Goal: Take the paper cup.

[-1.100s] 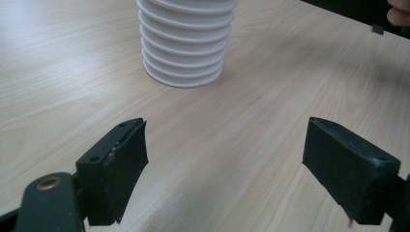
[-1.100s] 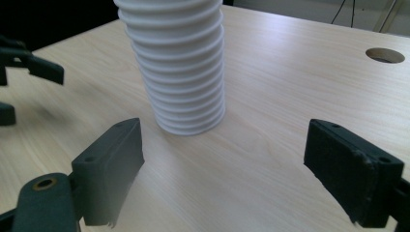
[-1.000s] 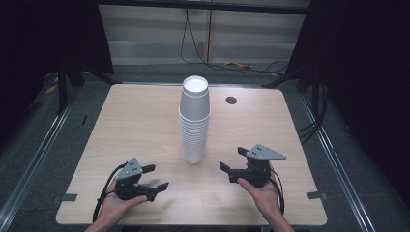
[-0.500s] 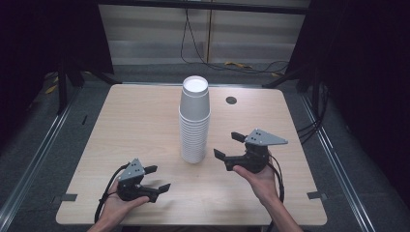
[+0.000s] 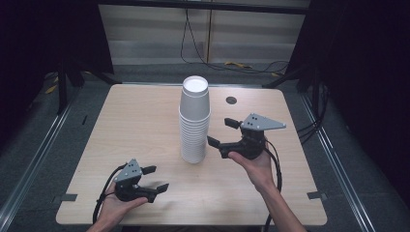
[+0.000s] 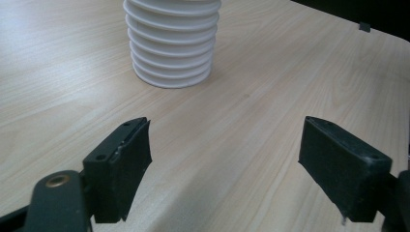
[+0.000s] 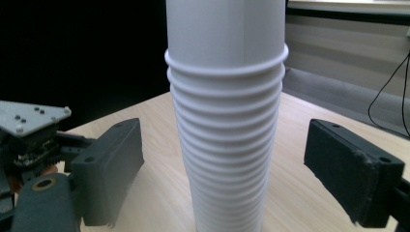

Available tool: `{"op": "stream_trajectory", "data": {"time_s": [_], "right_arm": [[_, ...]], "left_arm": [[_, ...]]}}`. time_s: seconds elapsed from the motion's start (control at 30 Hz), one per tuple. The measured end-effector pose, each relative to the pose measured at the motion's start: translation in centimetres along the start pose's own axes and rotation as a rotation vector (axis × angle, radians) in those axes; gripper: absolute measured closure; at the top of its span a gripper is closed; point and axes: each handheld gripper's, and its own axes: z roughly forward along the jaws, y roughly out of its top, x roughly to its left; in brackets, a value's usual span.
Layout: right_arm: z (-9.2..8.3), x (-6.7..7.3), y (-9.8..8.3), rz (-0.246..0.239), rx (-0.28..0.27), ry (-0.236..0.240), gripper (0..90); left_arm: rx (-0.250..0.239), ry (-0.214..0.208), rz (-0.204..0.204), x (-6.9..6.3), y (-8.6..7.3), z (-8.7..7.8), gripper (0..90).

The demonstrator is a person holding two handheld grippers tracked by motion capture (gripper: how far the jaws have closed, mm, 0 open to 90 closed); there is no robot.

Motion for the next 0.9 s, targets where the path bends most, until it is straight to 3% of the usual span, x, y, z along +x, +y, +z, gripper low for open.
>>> {"op": "stream_trajectory", "data": {"time_s": [0.37, 0.57, 0.9], "right_arm": [[1.0, -0.1, 3.4, -0.048, -0.015, 0.015, 13.8], [1.6, -0.3, 4.9, -0.039, -0.047, 0.027, 13.7], [2.7, -1.0, 7.4, -0.051, -0.024, 0.047, 15.0]], "left_arm": [[0.007, -0.003, 0.006, -0.1, -0.1, 0.2, 19.2], [0.017, -0.004, 0.002, 0.0, -0.1, 0.3, 19.2], [0.033, -0.01, 0.018, -0.1, -0.1, 0.4, 21.3]]}}
